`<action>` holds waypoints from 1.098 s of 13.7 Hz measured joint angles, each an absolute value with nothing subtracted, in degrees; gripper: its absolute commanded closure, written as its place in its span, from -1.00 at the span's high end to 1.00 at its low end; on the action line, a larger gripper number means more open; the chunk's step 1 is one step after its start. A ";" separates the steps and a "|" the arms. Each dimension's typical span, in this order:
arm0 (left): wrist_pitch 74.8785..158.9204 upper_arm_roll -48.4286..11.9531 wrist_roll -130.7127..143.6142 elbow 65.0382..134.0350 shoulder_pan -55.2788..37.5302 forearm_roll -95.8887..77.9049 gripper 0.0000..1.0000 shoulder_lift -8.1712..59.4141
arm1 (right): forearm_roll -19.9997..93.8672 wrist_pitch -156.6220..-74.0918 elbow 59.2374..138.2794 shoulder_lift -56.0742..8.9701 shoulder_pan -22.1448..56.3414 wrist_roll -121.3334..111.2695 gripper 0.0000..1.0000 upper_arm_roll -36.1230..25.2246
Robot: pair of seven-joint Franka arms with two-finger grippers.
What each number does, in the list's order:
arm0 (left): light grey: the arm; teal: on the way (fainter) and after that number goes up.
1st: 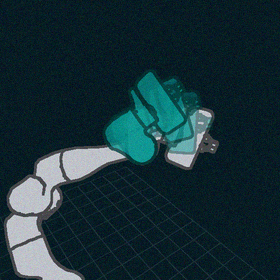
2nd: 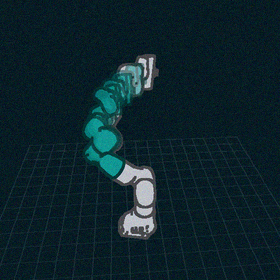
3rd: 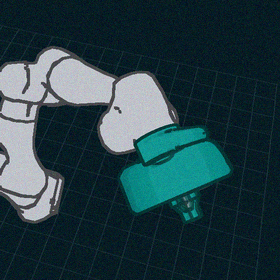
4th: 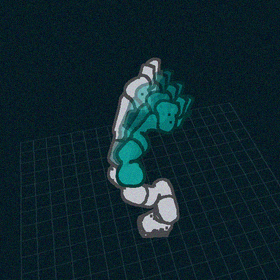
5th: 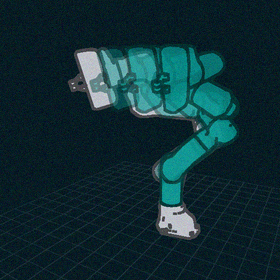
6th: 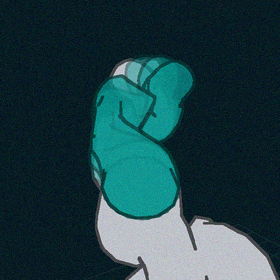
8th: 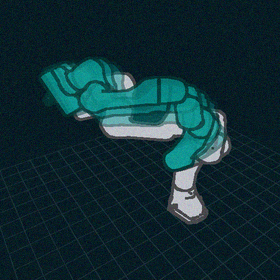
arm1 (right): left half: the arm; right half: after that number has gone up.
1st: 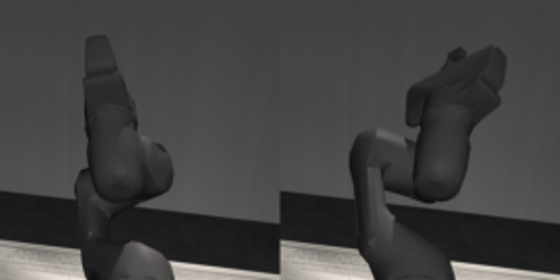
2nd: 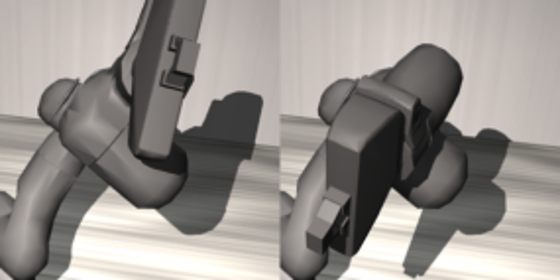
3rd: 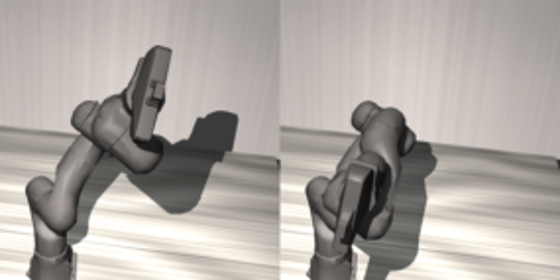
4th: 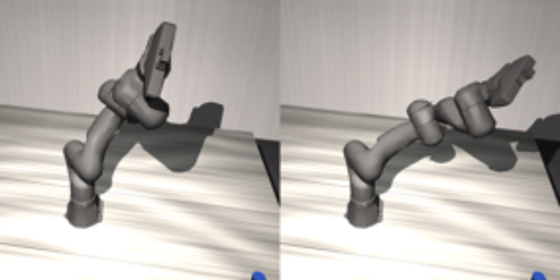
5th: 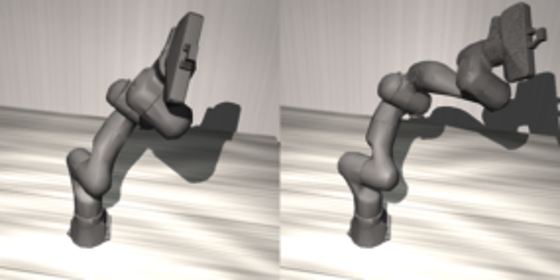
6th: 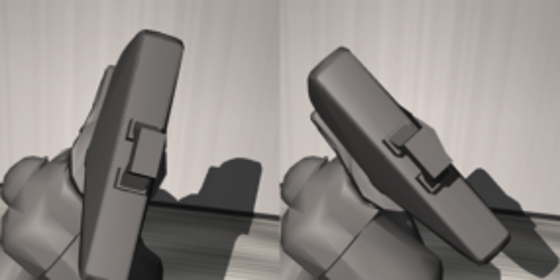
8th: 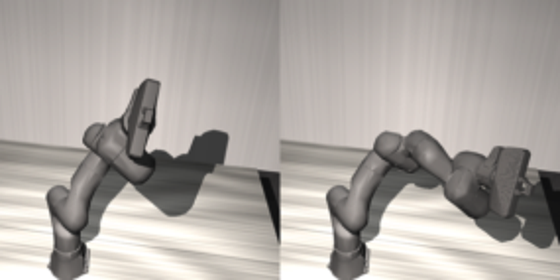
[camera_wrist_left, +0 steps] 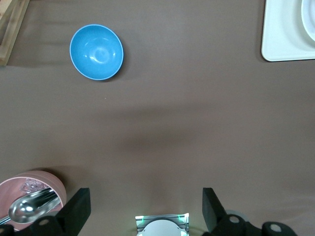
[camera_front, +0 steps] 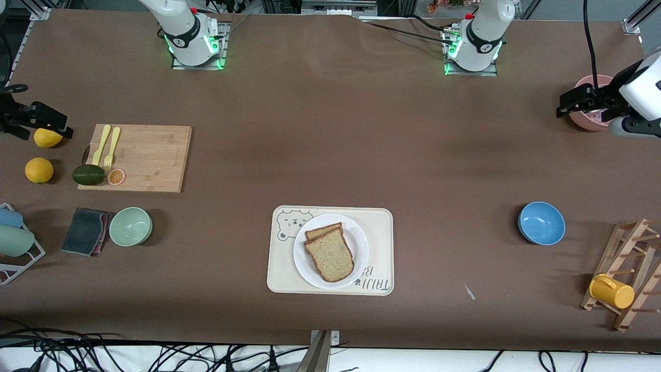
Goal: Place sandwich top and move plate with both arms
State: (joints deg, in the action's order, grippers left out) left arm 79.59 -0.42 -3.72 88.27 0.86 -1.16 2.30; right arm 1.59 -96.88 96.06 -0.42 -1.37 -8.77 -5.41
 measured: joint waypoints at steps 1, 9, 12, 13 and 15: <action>79.70 0.20 -3.73 88.40 0.37 -1.16 1.00 2.38 | 1.54 -96.88 96.06 -0.42 -1.37 -8.77 1.00 -5.41; 81.53 0.15 -3.68 88.60 -0.53 -1.16 1.00 3.32 | -0.30 -96.86 95.97 -0.34 -1.24 -8.80 1.00 -2.99; 81.71 -1.46 -3.68 88.65 -0.60 -1.16 1.00 3.71 | -1.35 -96.86 95.88 -0.33 -1.16 -8.80 1.00 -2.00; 82.11 -1.53 -3.68 88.64 -0.59 -1.16 1.00 3.67 | -1.35 -96.82 95.88 -0.33 -1.18 -8.80 1.00 -2.03; 83.92 -1.51 -3.68 88.62 -0.31 -1.16 1.00 3.55 | -1.35 -96.74 95.88 -0.33 -1.19 -8.80 1.00 -2.03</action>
State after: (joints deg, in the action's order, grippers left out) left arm 83.92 -1.51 -3.68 88.62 -0.31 -1.16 3.55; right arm -1.35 -96.74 95.88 -0.33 -1.19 -8.80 -2.03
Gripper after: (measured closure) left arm 0.000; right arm 0.000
